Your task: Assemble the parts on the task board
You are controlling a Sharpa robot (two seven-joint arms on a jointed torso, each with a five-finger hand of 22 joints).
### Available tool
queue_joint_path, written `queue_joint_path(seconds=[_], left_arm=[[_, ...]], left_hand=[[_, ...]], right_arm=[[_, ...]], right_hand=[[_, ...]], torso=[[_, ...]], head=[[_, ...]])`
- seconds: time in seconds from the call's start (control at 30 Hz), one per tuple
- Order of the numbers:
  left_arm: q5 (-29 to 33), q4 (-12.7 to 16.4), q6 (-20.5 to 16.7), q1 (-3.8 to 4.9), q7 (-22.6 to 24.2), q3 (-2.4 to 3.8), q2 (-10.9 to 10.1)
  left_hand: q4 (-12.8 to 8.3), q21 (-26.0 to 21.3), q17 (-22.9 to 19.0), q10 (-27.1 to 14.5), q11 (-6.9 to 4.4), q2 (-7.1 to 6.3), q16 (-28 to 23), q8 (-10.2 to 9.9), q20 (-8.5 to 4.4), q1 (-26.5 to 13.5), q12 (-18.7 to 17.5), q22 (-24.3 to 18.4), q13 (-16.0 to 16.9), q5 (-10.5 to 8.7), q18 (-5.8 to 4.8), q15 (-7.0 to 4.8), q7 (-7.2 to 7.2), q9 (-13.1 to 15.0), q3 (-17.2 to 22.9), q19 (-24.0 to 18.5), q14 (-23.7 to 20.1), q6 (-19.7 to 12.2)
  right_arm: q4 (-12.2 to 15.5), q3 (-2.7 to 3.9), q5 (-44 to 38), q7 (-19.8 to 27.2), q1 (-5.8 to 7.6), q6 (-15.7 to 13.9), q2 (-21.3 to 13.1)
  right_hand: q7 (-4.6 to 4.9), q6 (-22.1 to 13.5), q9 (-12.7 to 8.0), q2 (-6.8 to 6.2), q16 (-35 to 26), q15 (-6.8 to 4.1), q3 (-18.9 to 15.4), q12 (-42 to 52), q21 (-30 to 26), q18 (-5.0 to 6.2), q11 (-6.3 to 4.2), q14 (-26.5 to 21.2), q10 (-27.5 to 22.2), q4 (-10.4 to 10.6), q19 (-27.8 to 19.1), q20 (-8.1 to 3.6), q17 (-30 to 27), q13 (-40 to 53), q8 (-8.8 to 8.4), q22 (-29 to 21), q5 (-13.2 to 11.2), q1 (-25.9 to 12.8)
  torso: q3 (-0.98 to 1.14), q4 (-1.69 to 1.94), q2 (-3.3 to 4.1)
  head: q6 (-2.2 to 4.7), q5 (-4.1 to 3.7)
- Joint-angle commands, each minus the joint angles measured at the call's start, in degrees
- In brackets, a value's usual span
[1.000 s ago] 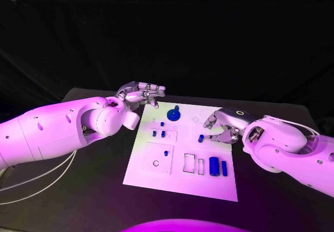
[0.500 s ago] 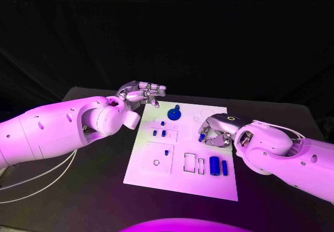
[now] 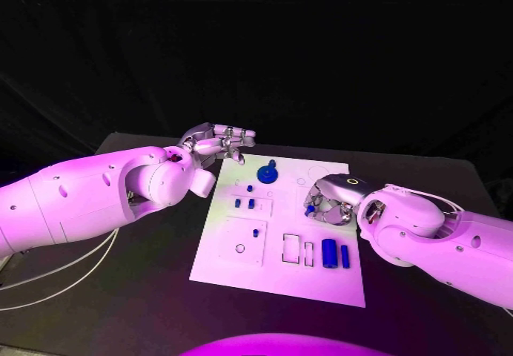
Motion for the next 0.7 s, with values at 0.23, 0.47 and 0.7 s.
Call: queue_joint_path(seconds=[0.23,0.47,0.7], left_arm=[[0.0,0.0,1.0,0.07,0.2,0.03,0.1],[0.0,-0.1,1.0,0.06,0.2,0.03,0.2],[0.0,-0.4,1.0,0.06,0.1,0.03,0.5]], left_hand=[[-0.1,-0.3,-0.1,-0.3,-0.02,0.49,-0.3,-0.2,0.19,0.0,0.1,-0.1,0.1,-0.04,0.75,0.21,-0.16,-0.1,-0.4,0.4,-0.4,-0.3],[-0.1,-0.3,-0.1,-0.3,-0.02,0.49,-0.3,-0.2,0.19,0.0,0.1,-0.1,0.1,-0.04,0.75,0.21,-0.16,-0.1,-0.4,0.4,-0.4,-0.3],[-0.1,-0.3,-0.1,-0.3,-0.02,0.49,-0.3,-0.2,0.19,0.0,0.1,-0.1,0.1,-0.04,0.75,0.21,-0.16,-0.1,-0.4,0.4,-0.4,-0.3]], right_arm=[[0.5,-0.01,-0.5,0.1,-0.14,-3.7,-0.2],[3.6,0.35,0.8,0.1,0.21,-5.6,-1.9],[9.0,0.81,2.2,0.4,1.66,-6.8,-3.4]], right_hand=[[-0.58,2.0,1.0,1.17,0.6,-0.94,1.4,0.5,1.4,-0.68,-0.55,2.2,2.1,-0.5,0.8,-0.31,0.4,0.4,1.15,9.8,-0.2,0.4],[-0.57,2.1,1.1,1.07,0.7,-0.98,1.5,0.4,1.8,-0.76,-0.59,2.2,2.2,-0.7,0.9,-0.37,0.5,0.5,1.20,9.9,-0.1,0.4],[-0.45,2.0,1.2,0.73,0.7,-0.96,1.6,0.0,1.9,-0.79,-0.49,2.2,2.0,-0.8,1.0,-0.42,0.5,0.4,1.15,10.0,0.1,0.2]], torso=[[0.01,0.02,-0.06],[-0.05,-0.04,-0.13],[-0.04,-0.05,-0.14]], head=[[-0.24,0.04],[-0.11,0.24],[0.07,0.49]])
